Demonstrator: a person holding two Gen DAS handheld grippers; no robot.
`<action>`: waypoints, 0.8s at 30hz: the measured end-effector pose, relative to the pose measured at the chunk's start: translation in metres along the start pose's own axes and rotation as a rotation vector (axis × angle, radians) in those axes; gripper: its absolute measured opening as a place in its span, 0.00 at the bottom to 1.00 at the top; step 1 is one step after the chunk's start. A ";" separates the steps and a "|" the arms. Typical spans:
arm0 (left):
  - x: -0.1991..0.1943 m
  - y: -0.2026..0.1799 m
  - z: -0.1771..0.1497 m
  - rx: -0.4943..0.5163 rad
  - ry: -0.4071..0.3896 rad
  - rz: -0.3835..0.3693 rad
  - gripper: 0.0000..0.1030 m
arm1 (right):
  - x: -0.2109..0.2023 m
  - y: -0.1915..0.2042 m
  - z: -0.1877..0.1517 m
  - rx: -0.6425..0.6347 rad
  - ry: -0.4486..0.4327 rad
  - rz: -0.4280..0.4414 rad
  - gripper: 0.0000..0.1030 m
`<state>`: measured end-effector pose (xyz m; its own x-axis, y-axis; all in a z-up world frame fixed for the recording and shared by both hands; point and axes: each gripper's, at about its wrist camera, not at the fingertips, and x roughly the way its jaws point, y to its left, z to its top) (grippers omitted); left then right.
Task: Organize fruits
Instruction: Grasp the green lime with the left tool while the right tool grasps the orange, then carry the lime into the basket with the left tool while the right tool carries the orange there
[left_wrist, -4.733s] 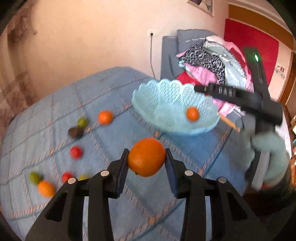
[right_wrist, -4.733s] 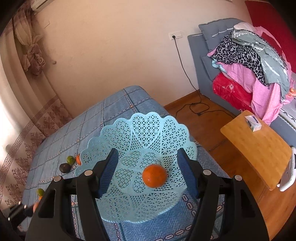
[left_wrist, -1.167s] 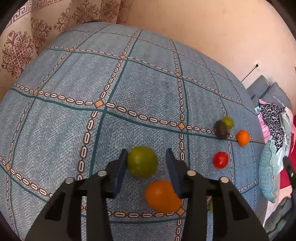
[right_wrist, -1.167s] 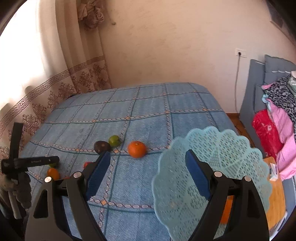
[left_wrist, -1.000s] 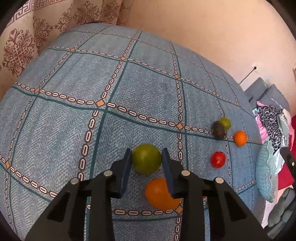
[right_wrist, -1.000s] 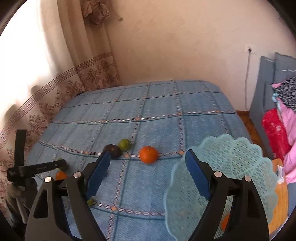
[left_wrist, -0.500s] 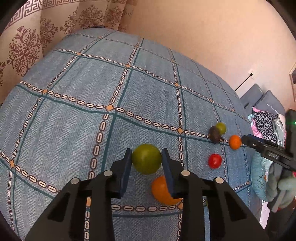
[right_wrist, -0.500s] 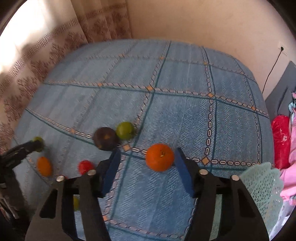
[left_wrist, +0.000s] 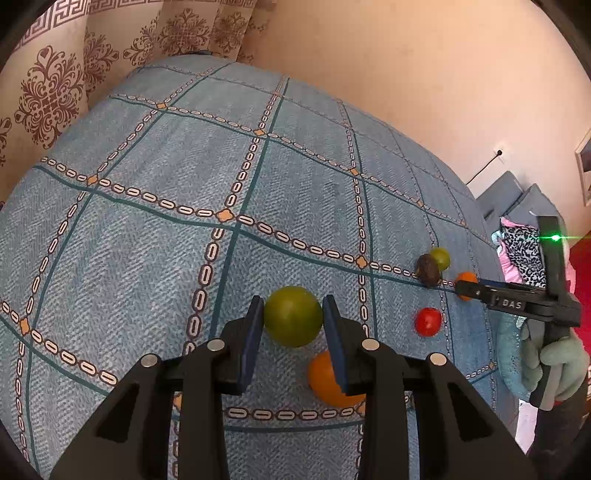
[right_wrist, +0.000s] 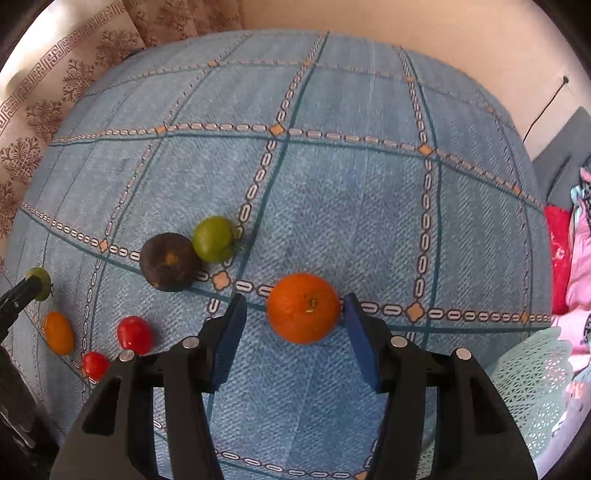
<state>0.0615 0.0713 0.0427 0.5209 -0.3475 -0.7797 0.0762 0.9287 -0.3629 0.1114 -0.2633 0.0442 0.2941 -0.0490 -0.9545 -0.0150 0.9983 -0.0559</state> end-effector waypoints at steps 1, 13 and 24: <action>-0.001 0.000 0.000 0.000 -0.002 -0.003 0.32 | 0.001 0.000 0.000 0.001 0.005 -0.002 0.48; -0.008 -0.003 -0.001 -0.002 -0.012 -0.012 0.32 | -0.014 -0.002 -0.003 0.040 -0.059 -0.002 0.38; -0.025 -0.017 0.001 0.019 -0.043 -0.028 0.32 | -0.070 -0.001 -0.015 0.063 -0.204 0.070 0.38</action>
<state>0.0482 0.0642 0.0692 0.5546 -0.3677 -0.7465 0.1068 0.9211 -0.3743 0.0763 -0.2617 0.1065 0.4817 0.0213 -0.8761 0.0157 0.9993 0.0329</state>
